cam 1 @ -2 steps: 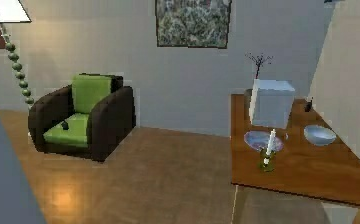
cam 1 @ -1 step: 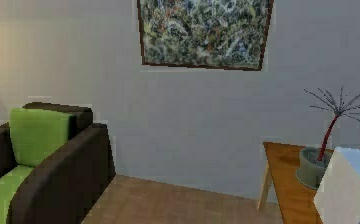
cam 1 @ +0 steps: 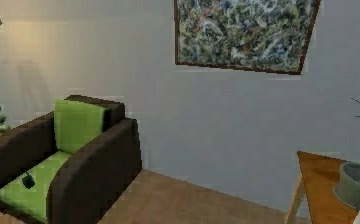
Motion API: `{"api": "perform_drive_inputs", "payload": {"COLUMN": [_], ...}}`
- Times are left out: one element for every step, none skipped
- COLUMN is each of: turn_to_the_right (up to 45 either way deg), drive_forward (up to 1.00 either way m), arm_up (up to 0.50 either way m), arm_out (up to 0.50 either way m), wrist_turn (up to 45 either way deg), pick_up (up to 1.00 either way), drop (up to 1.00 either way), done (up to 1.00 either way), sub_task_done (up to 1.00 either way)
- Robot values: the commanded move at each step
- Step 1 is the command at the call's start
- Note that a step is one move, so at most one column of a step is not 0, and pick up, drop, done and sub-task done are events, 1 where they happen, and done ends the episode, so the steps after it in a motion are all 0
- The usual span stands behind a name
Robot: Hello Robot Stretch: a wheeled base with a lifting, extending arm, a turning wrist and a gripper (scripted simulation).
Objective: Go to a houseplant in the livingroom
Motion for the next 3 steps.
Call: {"api": "perform_drive_inputs", "payload": {"turn_to_the_right": [0.0,45.0,0.0], "drive_forward": [0.05,0.0,0.0], "arm_up": [0.0,0.0,0.0], "arm_out": [0.0,0.0,0.0], "wrist_turn": [0.0,0.0,0.0], "pick_up": [0.0,0.0,0.0], "drop": [0.0,0.0,0.0], "done": [0.0,0.0,1.0], "sub_task_done": [0.0,0.0,0.0]}}
